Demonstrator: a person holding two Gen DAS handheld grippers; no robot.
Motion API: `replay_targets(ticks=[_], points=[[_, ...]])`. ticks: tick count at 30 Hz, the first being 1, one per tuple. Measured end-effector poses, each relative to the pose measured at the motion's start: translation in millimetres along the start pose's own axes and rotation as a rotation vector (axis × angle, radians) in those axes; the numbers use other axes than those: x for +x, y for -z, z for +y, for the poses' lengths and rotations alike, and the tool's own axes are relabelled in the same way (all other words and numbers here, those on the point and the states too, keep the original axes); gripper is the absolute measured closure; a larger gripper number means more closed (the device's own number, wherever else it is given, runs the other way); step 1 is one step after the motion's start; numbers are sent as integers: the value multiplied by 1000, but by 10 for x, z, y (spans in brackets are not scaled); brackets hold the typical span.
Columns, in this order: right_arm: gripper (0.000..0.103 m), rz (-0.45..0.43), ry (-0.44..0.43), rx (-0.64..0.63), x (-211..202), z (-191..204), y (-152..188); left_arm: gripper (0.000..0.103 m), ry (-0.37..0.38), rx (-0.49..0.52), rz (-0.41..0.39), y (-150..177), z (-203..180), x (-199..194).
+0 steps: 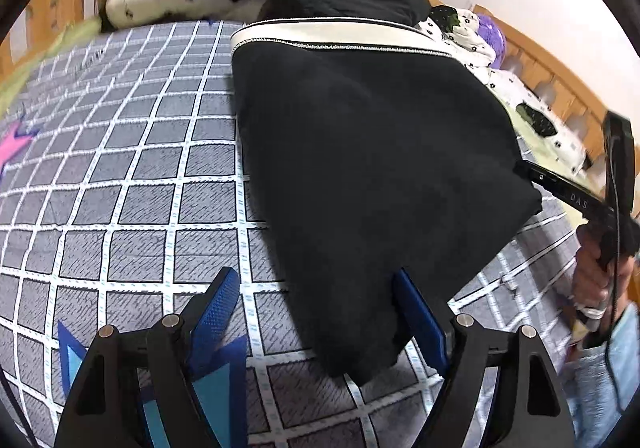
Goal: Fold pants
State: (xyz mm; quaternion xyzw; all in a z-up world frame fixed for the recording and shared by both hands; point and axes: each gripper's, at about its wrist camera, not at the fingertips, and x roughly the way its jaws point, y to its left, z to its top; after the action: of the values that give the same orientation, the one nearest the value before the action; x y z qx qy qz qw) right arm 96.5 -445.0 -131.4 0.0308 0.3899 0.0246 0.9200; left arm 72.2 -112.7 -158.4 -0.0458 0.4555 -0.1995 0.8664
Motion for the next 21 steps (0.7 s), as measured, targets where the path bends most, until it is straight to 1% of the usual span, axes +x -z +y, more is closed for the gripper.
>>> replay_targets(ticks=[1,3,4,5,7,9,11,12,13,14,15,16,17,18,19,20,21], points=[[81,-8,-25,14,-48,-23,-35,23,8,-5,-1,-39,40,-36],[66,-46,-71,36,-102,-77,-191,23,-4,11,-15,-126,88,-92],[52,-62,-83,51,-98,-105,-292,23,-9,16,-21,-160,102,-111],[44,-71,-101,69,-59,-138,-431,24,-18,16,-32,-209,136,-143],[42,-52,-141,84,96,-183,-664,25,-24,6,-35,-289,189,-171],[42,13,-169,103,345,-226,-867,25,-3,-2,-30,-333,245,-187],[43,135,-248,143,696,-296,-991,25,2,9,-28,-354,275,-203],[45,210,-307,183,892,-326,-1021,25,-6,24,-33,-356,286,-216],[60,216,-312,200,950,-337,-1043,25,-16,40,-40,-350,290,-228],[82,194,-315,187,923,-314,-1070,25,-20,49,-43,-350,301,-234],[85,129,-324,130,780,-247,-1111,25,-21,57,-43,-348,313,-235],[88,29,-307,57,572,-163,-1124,25,-23,63,-41,-352,330,-233],[89,-52,-271,-14,395,-77,-1098,25,-31,72,-38,-348,342,-230],[89,-113,-217,-99,249,19,-1040,25,-39,82,-37,-342,349,-230],[87,-136,-183,-146,191,56,-969,25,-40,90,-37,-343,354,-231],[85,-130,-164,-152,209,39,-917,25,-37,99,-34,-338,354,-224],[81,-98,-134,-146,322,-12,-860,25,-34,106,-29,-335,351,-207]])
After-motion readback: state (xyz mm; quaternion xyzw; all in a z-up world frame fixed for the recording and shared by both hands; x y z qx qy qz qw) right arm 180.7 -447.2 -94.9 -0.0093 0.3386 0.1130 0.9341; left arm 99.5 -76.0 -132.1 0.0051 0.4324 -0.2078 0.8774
